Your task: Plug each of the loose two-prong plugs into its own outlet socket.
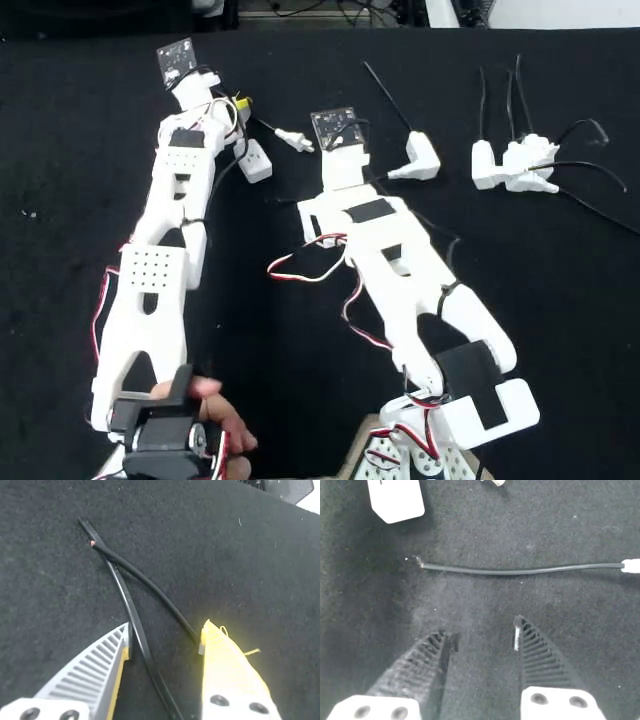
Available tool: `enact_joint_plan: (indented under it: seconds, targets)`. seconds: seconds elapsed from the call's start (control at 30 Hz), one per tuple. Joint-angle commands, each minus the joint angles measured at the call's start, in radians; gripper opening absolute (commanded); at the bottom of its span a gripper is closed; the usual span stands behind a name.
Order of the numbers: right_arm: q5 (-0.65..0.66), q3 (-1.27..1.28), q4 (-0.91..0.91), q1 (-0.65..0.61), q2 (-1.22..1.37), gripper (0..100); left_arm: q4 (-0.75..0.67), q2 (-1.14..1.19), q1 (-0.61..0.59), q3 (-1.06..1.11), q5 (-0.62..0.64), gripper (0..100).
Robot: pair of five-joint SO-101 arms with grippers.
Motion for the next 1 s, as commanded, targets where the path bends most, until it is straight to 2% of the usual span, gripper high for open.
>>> enact_joint_plan:
  seconds: [0.0,0.2,0.37,0.57,0.73,0.97]
  targets:
    - [0.011,-0.007,-0.021,-0.006,-0.047,17.3,0.123,0.043,0.001,-0.171,-0.018,20]
    - [0.011,-0.007,-0.021,-0.006,-0.047,17.3,0.203,0.097,-0.005,-0.286,-0.020,6]
    - [0.011,-0.007,-0.021,-0.006,-0.047,17.3,0.253,0.104,-0.027,-0.355,-0.018,5]
    - [0.011,-0.008,-0.021,-0.006,-0.047,17.3,0.456,0.106,-0.028,-0.481,-0.012,5]
    - [0.011,-0.010,-0.021,-0.006,-0.047,17.3,0.574,0.097,-0.038,-0.483,-0.012,3]
    - [0.011,-0.010,-0.021,-0.006,-0.048,17.3,0.666,0.084,-0.071,-0.484,-0.014,4]
